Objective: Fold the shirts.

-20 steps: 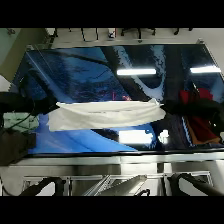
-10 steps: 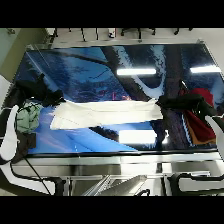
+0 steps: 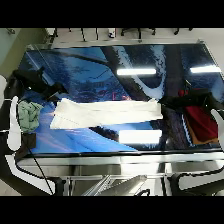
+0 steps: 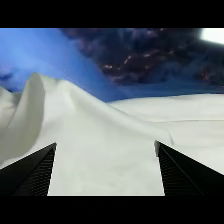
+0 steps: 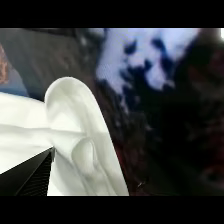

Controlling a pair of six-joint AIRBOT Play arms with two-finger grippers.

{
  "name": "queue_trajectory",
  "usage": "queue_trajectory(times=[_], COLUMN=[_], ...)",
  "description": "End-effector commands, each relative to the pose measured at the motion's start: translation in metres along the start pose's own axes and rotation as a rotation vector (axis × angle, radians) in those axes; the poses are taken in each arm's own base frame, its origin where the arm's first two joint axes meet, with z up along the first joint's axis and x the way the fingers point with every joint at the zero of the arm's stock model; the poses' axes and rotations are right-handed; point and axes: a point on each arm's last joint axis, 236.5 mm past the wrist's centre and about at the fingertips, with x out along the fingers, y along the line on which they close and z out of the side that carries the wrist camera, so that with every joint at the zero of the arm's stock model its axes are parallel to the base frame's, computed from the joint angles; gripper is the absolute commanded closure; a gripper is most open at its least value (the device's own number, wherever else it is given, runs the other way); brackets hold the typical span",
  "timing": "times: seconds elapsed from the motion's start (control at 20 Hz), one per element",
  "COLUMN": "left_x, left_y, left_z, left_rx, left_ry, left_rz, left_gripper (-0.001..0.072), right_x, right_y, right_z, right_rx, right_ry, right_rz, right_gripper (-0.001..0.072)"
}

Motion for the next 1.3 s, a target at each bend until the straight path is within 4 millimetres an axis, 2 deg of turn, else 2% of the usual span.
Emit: queue_trajectory(times=[0.0,0.15,0.2,0.25,0.3,0.35,0.4,0.5,0.6,0.65,0.75,0.9,1.05,1.15,1.25], left_x=[-0.029,-0.043,-0.044,-0.044,-0.043,-0.041,-0.038,-0.031,-0.021,-0.015,0.010,0.073,0.147,0.188,0.219], left_y=[-0.017,-0.027,-0.032,-0.037,-0.043,-0.050,-0.057,-0.072,-0.094,-0.108,-0.143,-0.193,-0.237,-0.263,-0.284], left_z=[0.000,-0.003,-0.004,-0.004,-0.005,-0.005,-0.007,-0.014,-0.024,-0.030,-0.047,-0.090,-0.128,-0.149,-0.170], left_rx=[0.014,0.021,0.028,0.039,0.055,0.068,0.083,0.127,0.177,0.214,0.291,0.397,0.481,0.511,0.537], left_ry=[0.020,0.035,0.039,0.038,0.037,0.035,0.041,0.059,0.081,0.092,0.110,0.136,0.118,0.125,0.157], left_rz=[-0.008,-0.010,-0.011,-0.012,-0.014,-0.017,-0.020,-0.025,-0.031,-0.036,-0.051,-0.076,-0.098,-0.113,-0.121], left_gripper=[0.0012,0.0014,0.0021,0.0189,0.0366,0.0486,0.0579,0.0689,0.0689,0.0689,0.0689,0.0690,0.0690,0.0690,0.0690], right_x=[0.017,0.035,0.040,0.046,0.052,0.056,0.058,0.057,0.045,0.033,0.000,-0.069,-0.133,-0.169,-0.198], right_y=[-0.005,0.007,0.010,0.012,0.015,0.018,0.021,0.027,0.035,0.042,0.061,0.104,0.153,0.182,0.204], right_z=[-0.016,-0.023,-0.027,-0.031,-0.036,-0.039,-0.042,-0.041,-0.035,-0.028,-0.012,0.009,0.015,0.015,0.015], right_rx=[0.009,0.027,0.029,0.026,0.023,0.020,0.011,0.009,-0.008,-0.026,-0.073,-0.177,-0.283,-0.343,-0.383], right_ry=[0.086,0.110,0.123,0.140,0.158,0.168,0.175,0.172,0.156,0.137,0.088,0.016,-0.041,-0.076,-0.110], right_rz=[0.030,0.074,0.081,0.084,0.088,0.092,0.093,0.104,0.116,0.124,0.146,0.192,0.221,0.229,0.230], right_gripper=[0.0068,0.0073,0.0099,0.0239,0.0348,0.0479,0.0697,0.0690,0.0690,0.0691,0.0691,0.0691,0.0691,0.0690,0.0691])
